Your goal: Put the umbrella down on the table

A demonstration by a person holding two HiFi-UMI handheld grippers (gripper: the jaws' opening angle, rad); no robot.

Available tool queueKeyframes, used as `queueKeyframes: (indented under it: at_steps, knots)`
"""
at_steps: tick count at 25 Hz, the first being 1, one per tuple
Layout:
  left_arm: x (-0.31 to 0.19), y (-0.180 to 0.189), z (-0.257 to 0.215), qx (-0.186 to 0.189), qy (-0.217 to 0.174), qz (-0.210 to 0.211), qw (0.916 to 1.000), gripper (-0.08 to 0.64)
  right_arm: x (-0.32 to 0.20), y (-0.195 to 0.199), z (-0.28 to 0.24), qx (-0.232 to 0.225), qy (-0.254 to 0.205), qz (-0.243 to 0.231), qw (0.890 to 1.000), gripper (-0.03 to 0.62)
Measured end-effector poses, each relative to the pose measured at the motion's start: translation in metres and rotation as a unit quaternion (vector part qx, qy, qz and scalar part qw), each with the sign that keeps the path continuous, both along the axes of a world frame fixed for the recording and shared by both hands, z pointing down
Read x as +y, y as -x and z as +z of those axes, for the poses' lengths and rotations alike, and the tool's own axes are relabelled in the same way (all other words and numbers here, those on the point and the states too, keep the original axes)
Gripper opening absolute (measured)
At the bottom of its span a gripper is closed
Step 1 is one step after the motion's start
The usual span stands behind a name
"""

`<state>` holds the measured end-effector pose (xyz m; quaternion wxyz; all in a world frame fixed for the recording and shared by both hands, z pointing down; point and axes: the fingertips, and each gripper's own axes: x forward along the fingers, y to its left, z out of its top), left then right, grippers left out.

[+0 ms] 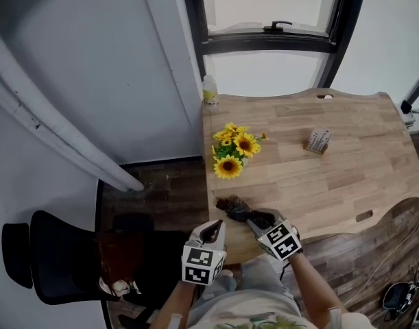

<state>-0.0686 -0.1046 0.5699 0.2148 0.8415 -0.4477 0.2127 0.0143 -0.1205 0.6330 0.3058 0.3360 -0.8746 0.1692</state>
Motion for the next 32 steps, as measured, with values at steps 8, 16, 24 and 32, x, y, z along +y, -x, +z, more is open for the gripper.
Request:
queueKeyframes:
  at_steps: [8,16,24,32]
  knots:
    - [0.014,-0.008,-0.013,0.021,-0.016,0.011,0.9996,0.003,0.02,0.0,-0.061,-0.036,-0.07,0.051,0.996,0.002]
    - [0.029,-0.013,-0.029,0.038,-0.037,0.017,0.9984,0.002,0.05,0.006,-0.097,-0.058,-0.113,0.076,0.989,0.0]
    - [0.046,-0.016,-0.043,0.048,-0.053,0.029,0.997,0.003,0.071,0.011,-0.107,-0.06,-0.125,0.087,0.987,-0.002]
    - [0.058,-0.015,-0.049,0.05,-0.06,0.034,0.9964,0.003,0.083,0.011,-0.112,-0.059,-0.129,0.096,0.985,-0.002]
